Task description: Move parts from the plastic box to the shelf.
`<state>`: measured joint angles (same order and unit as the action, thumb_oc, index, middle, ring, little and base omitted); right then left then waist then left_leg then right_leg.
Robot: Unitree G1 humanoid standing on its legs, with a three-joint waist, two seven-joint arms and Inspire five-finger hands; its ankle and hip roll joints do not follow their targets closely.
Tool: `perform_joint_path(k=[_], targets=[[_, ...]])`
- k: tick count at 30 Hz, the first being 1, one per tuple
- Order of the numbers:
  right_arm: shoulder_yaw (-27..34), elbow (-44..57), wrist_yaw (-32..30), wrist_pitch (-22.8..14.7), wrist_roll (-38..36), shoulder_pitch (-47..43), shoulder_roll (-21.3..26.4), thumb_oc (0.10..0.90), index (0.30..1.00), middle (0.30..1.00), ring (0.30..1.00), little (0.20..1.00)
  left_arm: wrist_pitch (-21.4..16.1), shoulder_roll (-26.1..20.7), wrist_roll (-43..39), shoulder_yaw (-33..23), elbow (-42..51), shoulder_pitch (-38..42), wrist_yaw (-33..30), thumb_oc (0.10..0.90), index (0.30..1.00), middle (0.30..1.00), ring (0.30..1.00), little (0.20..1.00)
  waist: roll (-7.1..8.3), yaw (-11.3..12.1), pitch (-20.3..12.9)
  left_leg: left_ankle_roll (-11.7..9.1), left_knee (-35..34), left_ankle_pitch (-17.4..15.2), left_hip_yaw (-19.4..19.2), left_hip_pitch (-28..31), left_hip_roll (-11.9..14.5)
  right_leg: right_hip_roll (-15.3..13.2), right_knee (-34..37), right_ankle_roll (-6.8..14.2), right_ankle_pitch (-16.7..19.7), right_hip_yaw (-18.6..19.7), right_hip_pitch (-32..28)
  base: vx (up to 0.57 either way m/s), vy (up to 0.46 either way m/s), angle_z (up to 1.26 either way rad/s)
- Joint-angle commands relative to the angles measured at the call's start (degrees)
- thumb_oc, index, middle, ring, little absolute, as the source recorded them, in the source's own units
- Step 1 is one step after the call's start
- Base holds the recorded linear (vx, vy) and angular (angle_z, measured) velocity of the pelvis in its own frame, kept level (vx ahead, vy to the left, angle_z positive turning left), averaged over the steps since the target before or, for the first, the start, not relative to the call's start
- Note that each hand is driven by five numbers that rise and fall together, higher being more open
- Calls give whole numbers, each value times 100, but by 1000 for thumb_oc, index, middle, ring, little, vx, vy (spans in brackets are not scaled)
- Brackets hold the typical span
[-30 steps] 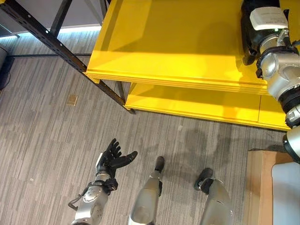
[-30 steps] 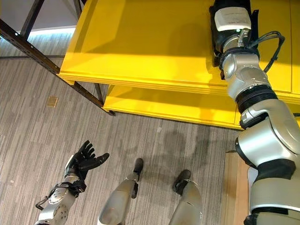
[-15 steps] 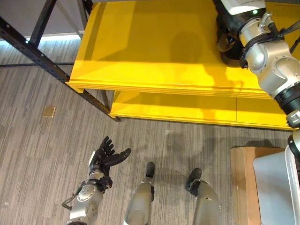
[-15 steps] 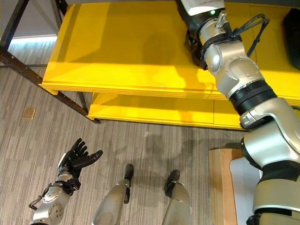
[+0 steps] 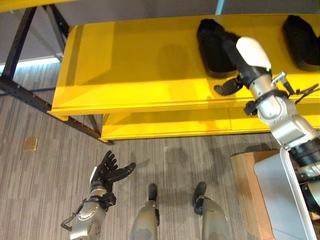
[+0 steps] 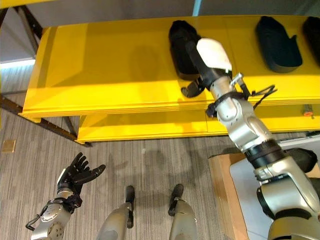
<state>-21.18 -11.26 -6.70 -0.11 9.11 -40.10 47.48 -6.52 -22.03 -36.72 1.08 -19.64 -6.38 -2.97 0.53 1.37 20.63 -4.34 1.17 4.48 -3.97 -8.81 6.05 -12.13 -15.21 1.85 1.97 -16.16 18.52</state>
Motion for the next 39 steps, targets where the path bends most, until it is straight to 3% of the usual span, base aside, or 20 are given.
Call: perform_joint_path(k=[1,3,10,15,20,26,33,35,36,37,38,39], targets=[[886,854,-142,-716,-372,455,17,900,1000,1000,1000,1000,-325,-76,320,-165,255,-374,130,900,1000,1000,1000,1000,93,-53,-845,-293,-617,-205,369,791,607,-586,346,868,650,480,-349,125,25,-26],[1463,1530,14,-950,-579,1510,-278,900,1000,1000,1000,1000,-290,91,430,-276,236,-520,150,900,1000,1000,1000,1000,127,-182,-972,-308,-617,-209,294,857,643,-527,650,908,747,509,-543,119,20,-26],[2451,2300,387,-1244,-975,3446,-785,900,1000,1000,1000,1000,-279,353,636,-403,105,-740,254,900,1000,1000,1000,1000,204,-394,-1230,-320,-617,-287,172,1053,679,-449,1112,979,878,541,-934,75,25,-14],[2584,2478,594,-1306,-1120,4052,-1020,900,1000,1000,1000,1000,-290,375,754,-421,100,-813,289,900,1000,1000,1000,1000,235,-479,-1336,-309,-617,-352,109,1179,675,-442,1225,1005,913,586,-1092,57,29,-8],[2257,2403,960,-1240,-1409,4729,-1499,900,1000,1000,1000,1000,-325,441,837,-413,141,-824,270,900,1000,1000,1000,1000,295,-570,-1433,-236,-617,-477,27,1394,634,-478,1283,1070,1011,658,-1300,34,50,-11],[1982,1881,751,-1139,-1659,4617,-2081,900,1000,1000,1000,1000,-356,387,888,-271,413,-857,216,900,1000,1000,1000,1000,342,-566,-1435,-59,-616,-685,-67,1740,475,-554,1220,1175,1114,870,-1428,29,106,-5],[1714,1990,618,-1175,-1757,4567,-2535,900,1000,1000,1000,1000,-460,90,1370,57,548,-345,98,900,1000,1000,1000,1000,479,-634,-1306,241,-236,-1056,-109,1661,-80,-1045,1257,1315,1908,1116,-1434,-36,187,-13],[1708,2028,628,-1157,-1786,4682,-2606,900,1000,1000,1000,1000,-479,87,1449,147,524,-172,67,900,1000,1000,1000,1000,527,-716,-1258,311,-285,-1043,-196,1597,-239,-1157,1347,1315,2455,1210,-1274,-120,193,4],[1608,1984,633,-1135,-1743,4639,-2640,900,1000,1000,1000,1000,-521,63,1447,144,571,-101,9,900,1000,1000,1000,1000,513,-732,-1171,359,-305,-1012,-353,1565,-278,-1204,1421,1315,2717,1024,-1070,-180,235,-4],[1539,1954,627,-1140,-1740,4575,-2629,900,1000,1000,1000,1000,-541,48,1416,137,592,-81,-13,900,1000,1000,1000,1000,473,-698,-1094,390,-336,-985,-468,1579,-266,-1194,1387,1312,2656,786,-984,-202,256,-34],[1455,1913,616,-1145,-1743,4509,-2598,900,1000,1000,1000,1000,-546,32,1394,112,572,-57,-51,900,1000,1000,1000,1000,405,-592,-1025,429,-323,-975,-635,1591,-244,-1246,1209,1294,2397,221,-961,-113,157,-72],[1454,1910,616,-1146,-1743,4501,-2600,900,1000,1000,1000,1000,-547,31,1394,109,569,-51,-51,900,1000,1000,1000,1000,423,-605,-1026,435,-329,-955,-624,1578,-266,-1271,1207,1297,2403,219,-952,-148,205,-101]])
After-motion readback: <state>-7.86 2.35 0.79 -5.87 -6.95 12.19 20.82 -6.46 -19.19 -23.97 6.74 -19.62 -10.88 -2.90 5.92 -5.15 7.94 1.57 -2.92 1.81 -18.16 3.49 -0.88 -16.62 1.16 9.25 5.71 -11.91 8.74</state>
